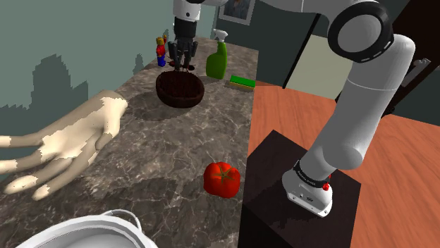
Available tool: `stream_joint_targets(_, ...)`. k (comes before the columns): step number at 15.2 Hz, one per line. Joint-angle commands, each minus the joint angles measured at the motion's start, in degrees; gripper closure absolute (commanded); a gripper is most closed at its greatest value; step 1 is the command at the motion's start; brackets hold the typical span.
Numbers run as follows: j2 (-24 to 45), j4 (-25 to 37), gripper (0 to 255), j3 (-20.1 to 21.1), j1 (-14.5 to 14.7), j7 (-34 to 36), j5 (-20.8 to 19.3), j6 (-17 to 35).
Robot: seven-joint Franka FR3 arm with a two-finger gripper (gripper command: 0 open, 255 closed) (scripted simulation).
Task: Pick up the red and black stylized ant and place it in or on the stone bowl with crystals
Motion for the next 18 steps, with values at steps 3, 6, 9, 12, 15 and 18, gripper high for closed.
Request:
stream_joint_targets(3, 0.2, -2.7, 255, 0.0, 0.0, -0.4, 0.1, 2.8)
stream_joint_targets(6, 0.3, -4.7, 255, 0.0, 0.0, -0.7, 0.1, 5.1)
stream_joint_targets(9, 0.4, -5.4, 255, 0.0, 0.0, -0.8, 0.2, 5.8)
stream_joint_targets(12, 0.4, -5.4, 255, 0.0, 0.0, -0.8, 0.2, 5.8)
stream_joint_targets(15, 0.4, -5.5, 0, 0.0, 0.0, -0.8, 0.2, 5.8)
stream_joint_targets(18, 0.4, -5.5, 0, 0.0, 0.0, -0.9, 0.2, 5.9)
